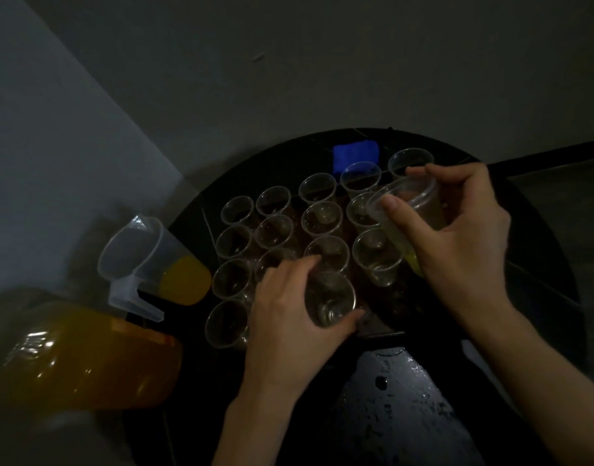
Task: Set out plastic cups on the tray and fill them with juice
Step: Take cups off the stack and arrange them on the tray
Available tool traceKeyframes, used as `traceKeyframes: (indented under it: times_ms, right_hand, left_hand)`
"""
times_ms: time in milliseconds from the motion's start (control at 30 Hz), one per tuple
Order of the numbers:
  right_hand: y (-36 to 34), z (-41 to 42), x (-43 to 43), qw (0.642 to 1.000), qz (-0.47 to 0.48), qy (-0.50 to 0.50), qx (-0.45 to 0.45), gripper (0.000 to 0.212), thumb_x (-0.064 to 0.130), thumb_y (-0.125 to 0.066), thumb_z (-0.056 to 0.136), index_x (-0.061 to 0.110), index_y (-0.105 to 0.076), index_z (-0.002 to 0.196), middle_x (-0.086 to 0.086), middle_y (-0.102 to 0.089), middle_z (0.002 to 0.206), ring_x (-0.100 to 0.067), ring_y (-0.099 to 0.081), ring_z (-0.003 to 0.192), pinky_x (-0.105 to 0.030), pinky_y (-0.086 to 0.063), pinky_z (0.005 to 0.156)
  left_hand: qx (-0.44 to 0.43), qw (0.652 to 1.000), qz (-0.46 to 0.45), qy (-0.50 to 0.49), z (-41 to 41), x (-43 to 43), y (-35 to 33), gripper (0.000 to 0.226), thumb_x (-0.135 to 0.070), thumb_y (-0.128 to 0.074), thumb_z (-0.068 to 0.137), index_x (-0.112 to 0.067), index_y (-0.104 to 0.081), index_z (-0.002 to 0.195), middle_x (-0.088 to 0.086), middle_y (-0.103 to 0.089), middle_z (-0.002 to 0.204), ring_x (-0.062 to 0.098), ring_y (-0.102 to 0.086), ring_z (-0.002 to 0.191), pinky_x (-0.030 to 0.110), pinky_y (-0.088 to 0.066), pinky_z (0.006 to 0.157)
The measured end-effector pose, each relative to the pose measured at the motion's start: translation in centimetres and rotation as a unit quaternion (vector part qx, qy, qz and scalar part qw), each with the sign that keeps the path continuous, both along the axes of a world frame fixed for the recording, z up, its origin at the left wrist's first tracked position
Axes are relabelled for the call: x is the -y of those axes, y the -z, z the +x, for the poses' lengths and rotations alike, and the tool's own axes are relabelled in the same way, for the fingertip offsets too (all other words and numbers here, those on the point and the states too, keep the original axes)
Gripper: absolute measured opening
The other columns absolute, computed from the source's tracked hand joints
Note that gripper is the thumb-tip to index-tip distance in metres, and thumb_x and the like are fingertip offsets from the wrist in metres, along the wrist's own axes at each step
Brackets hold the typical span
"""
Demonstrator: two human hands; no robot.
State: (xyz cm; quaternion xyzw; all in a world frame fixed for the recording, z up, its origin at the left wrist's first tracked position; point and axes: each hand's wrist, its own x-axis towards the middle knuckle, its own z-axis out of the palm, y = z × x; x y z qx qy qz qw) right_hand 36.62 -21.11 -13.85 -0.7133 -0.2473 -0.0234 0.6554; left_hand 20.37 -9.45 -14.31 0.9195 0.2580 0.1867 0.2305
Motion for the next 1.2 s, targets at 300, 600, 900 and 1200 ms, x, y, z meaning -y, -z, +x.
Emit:
traceKeyframes:
  times_ms: [300,600,900,1200]
  right_hand:
    - [-0.2,0.0,-0.1,1.000,0.010,0.004,-0.003,0.066,0.067,-0.061,0.070,0.027,-0.046,0.120,0.017,-0.059,0.118,0.005,-0.062,0.104,-0.012,-0.051,0.081]
    - [-0.2,-0.2,0.0,1.000,0.006,0.003,-0.005,0.067,0.069,-0.059,0.069,0.028,-0.045,0.120,0.018,-0.058,0.120,0.006,-0.060,0.105,-0.014,-0.051,0.083]
    - [-0.2,-0.1,0.1,1.000,0.002,0.000,-0.004,0.066,0.067,-0.060,0.070,0.028,-0.045,0.120,0.017,-0.058,0.121,0.004,-0.061,0.106,-0.016,-0.052,0.084]
    - [0.0,-0.2,0.1,1.000,0.003,-0.016,-0.004,0.068,0.066,-0.063,0.068,0.027,-0.047,0.121,0.012,-0.059,0.127,0.000,-0.060,0.113,-0.028,-0.054,0.091]
  left_hand:
    - [-0.042,0.999,-0.005,0.006,0.3,0.1,1.9,0.076,-0.057,-0.086,0.064,-0.035,-0.053,0.129,-0.025,-0.048,0.117,-0.002,-0.049,0.112,0.014,-0.044,0.092]
    - [-0.050,0.999,-0.002,-0.007,0.2,-0.2,2.4,0.071,-0.063,-0.083,0.064,-0.033,-0.058,0.123,-0.022,-0.049,0.117,-0.002,-0.049,0.110,0.017,-0.045,0.093]
    - [-0.062,0.998,-0.001,-0.003,0.4,-0.3,2.2,0.069,-0.066,-0.081,0.064,-0.031,-0.062,0.120,-0.021,-0.050,0.118,0.003,-0.050,0.112,0.031,-0.052,0.095]
    - [0.021,1.000,0.001,0.002,0.7,-0.2,1.4,0.060,-0.073,-0.067,0.072,-0.028,-0.066,0.111,-0.017,-0.055,0.112,0.005,-0.053,0.108,0.031,-0.054,0.088]
